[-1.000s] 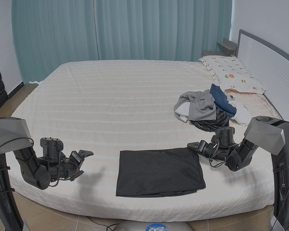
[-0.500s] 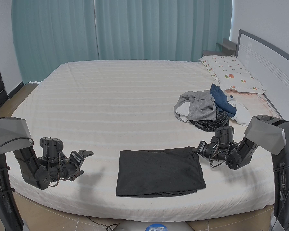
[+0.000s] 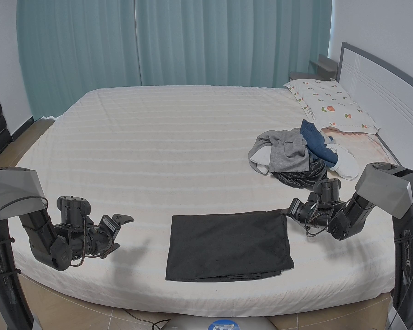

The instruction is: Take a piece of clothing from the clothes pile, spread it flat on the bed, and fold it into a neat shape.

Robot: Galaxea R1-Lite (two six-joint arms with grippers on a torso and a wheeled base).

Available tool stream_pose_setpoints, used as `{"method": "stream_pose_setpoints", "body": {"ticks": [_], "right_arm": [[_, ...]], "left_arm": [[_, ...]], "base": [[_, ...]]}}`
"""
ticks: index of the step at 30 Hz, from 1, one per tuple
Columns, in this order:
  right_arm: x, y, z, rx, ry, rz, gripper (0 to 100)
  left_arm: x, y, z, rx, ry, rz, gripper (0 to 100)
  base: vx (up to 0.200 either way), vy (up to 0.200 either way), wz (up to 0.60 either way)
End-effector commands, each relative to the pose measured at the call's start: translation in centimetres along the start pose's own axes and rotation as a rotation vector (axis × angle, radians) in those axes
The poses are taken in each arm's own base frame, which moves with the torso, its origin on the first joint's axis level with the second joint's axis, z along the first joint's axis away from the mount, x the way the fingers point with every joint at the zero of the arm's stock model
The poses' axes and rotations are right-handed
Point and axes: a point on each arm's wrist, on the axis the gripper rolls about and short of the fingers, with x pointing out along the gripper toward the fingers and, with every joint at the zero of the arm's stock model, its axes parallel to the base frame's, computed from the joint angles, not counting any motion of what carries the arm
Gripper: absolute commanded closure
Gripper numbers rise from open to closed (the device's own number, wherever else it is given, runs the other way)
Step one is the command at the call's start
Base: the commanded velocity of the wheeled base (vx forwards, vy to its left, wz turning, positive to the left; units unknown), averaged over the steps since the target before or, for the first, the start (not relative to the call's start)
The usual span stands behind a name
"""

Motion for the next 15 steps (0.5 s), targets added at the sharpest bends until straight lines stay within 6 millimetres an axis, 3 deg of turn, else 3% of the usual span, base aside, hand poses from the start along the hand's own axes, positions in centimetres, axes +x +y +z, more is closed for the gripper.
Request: {"method": "stream_pose_setpoints", "body": {"ticks": [1, 11, 12, 15], "right_arm": [[-0.07, -0.01, 0.1, 0.0, -0.003, 0.001, 100], [0.12, -0.28, -0.22, -0.002, -0.013, -0.032, 100], [0.14, -0.33, -0.36, -0.001, -0.011, -0.036, 0], [-0.18, -0.32, -0.47, 0.0, -0.007, -0.039, 0]], "left_arm": [[0.02, 0.0, 0.01, -0.001, -0.001, 0.0, 0], [0.0, 0.03, -0.02, -0.001, 0.0, 0.002, 0], [0.0, 0.03, -0.02, -0.001, 0.0, 0.002, 0], [0.0, 0.03, -0.02, -0.001, 0.0, 0.002, 0]], "base": [[0.0, 0.0, 0.0], [0.0, 0.0, 0.0], [0.0, 0.0, 0.0], [0.0, 0.0, 0.0]]}}
